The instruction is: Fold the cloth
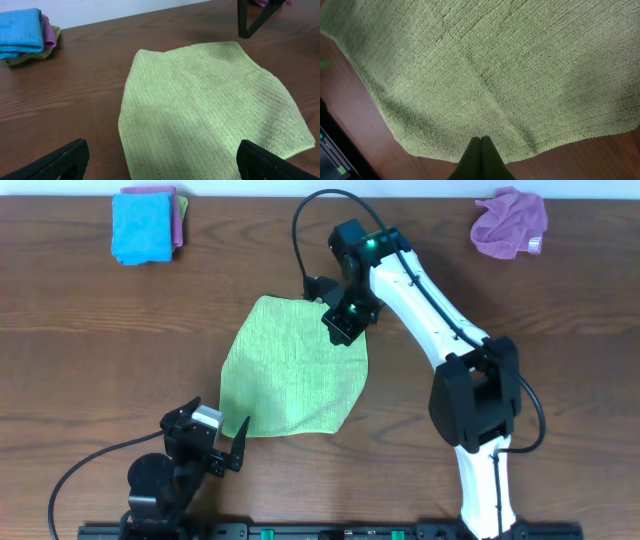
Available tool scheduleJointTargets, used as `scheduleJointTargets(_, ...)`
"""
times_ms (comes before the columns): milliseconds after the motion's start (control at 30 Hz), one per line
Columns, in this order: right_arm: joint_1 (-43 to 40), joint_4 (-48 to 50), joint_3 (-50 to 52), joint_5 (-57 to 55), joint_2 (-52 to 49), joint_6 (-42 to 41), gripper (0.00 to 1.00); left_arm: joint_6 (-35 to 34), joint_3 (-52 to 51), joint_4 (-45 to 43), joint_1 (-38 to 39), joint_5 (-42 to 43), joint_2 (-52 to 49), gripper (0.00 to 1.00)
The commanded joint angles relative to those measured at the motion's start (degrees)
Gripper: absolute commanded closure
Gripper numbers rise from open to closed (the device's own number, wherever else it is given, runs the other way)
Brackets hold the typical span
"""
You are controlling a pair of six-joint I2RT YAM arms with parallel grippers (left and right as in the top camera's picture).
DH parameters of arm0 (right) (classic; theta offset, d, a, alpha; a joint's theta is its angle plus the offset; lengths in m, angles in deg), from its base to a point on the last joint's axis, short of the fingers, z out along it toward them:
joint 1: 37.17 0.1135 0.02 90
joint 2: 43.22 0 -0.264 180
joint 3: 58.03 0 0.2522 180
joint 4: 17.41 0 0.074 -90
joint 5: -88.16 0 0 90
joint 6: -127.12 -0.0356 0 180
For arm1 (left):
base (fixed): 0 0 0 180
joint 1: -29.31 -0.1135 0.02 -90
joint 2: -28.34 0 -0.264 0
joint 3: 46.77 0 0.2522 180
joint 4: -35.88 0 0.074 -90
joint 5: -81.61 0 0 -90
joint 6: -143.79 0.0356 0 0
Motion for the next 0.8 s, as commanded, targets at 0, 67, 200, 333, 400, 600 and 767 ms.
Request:
scheduleJointTargets(0,-1.1,-0.2,0.1,1.2,4.1,0.2,0.98,0.8,-1.2,0.3,0.2,-0.2,0.3,0.05)
scheduleJointTargets(67,-1.1,0.1,0.2,1.2,6.8,0.2,0.98,0.8,-1.2,0.3,0.2,-0.2,0.3,0.05)
scheduleJointTargets(200,-1.0,0.1,0.4,1.2,13.6,-1.7,0.98,0.8,-1.2,0.3,0.2,-0.2,0.3,0.05)
scheduleJointTargets(333,-0.6,-0.1,3.7,1.1,23.8,-3.3,0.96,0.8,-1.2,0.3,0.2,-0.2,0.3,0.05)
scheduleJointTargets(400,-0.1,1.5,8.5,-0.3,29.3,-4.8,0.93,0.8,-1.2,0.3,0.2,-0.2,0.3,0.05)
scheduleJointTargets(600,0.1,10.4,29.9,-3.9,46.8,-9.1,0.53,0.8,-1.2,0.3,0.2,-0.2,0.3,0.05)
scheduleJointTargets(767,0.1,12.4,45.6,0.7,54.9,-11.7,0.38,2.5,-1.2,-0.3,0.2,-3.1,0.3,0.05)
